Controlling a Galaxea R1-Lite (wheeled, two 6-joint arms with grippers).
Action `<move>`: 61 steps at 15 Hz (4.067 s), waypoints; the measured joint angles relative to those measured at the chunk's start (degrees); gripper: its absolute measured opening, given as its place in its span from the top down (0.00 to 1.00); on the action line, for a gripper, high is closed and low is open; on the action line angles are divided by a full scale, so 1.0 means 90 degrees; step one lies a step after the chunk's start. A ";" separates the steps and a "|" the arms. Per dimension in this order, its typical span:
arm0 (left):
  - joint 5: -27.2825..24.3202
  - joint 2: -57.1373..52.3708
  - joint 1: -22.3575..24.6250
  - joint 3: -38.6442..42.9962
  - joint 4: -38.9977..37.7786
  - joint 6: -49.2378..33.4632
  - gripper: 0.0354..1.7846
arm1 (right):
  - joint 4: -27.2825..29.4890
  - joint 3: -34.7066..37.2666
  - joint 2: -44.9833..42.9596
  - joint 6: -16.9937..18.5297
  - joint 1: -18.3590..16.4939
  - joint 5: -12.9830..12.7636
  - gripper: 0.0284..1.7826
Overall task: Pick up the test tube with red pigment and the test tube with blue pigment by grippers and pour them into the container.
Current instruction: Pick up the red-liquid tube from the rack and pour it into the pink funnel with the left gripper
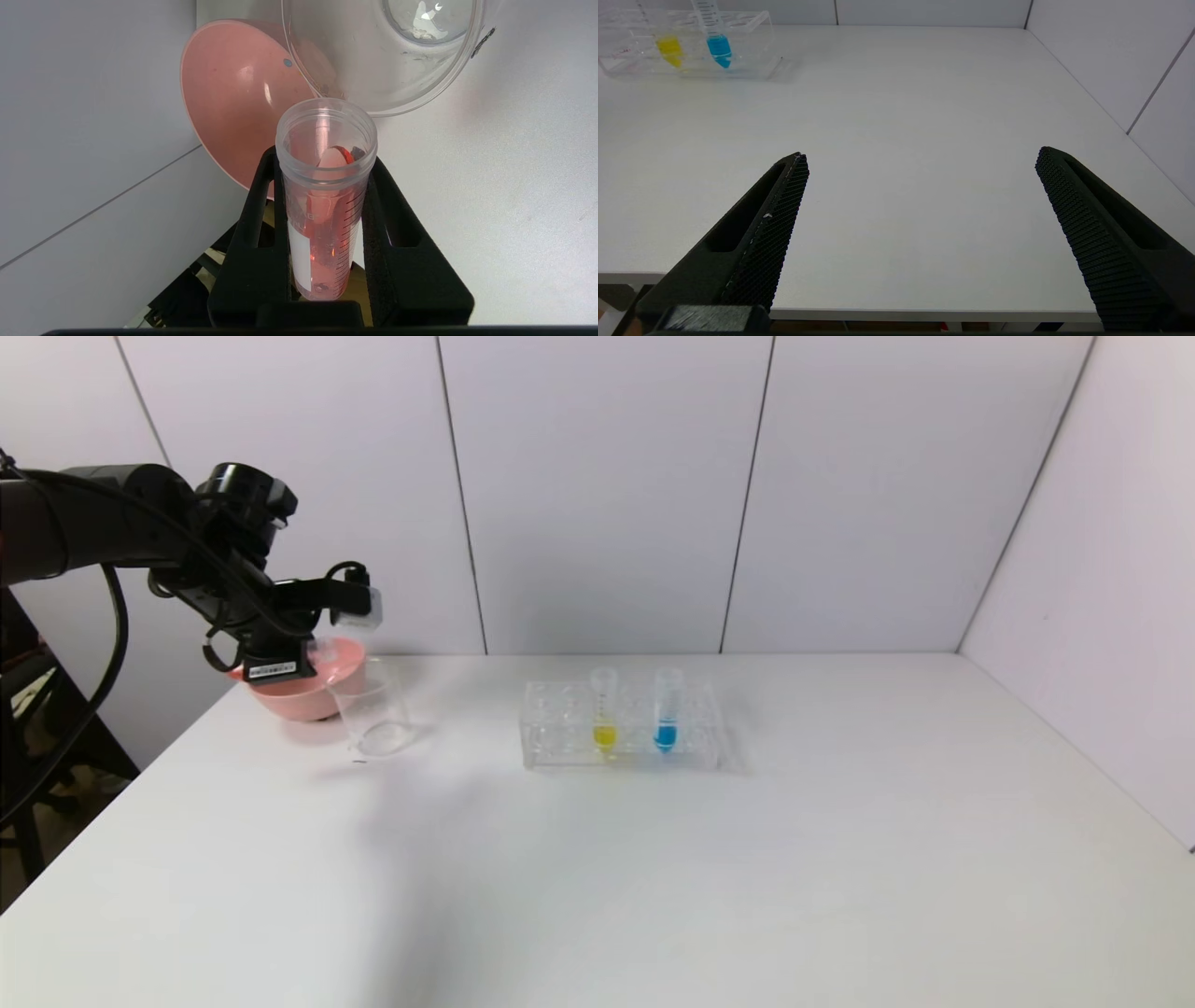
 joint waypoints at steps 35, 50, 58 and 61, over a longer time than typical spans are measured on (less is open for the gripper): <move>0.0852 0.0125 -0.0186 -0.0012 0.0116 -0.0050 0.76 | 0.0000 0.0000 0.0000 0.0005 -0.0003 0.0000 0.00; 0.1085 0.0116 -0.0333 -0.0012 0.0064 -0.0046 0.76 | 0.0000 0.0000 0.0000 0.0000 0.0000 0.0000 0.00; 0.1238 0.0092 -0.0406 -0.0012 0.0058 -0.0047 0.76 | 0.0000 0.0000 0.0000 0.0003 0.0000 0.0000 0.00; 0.1248 0.0091 -0.0419 -0.0012 0.0058 -0.0047 0.76 | 0.0000 0.0000 0.0000 0.0005 0.0000 0.0000 0.00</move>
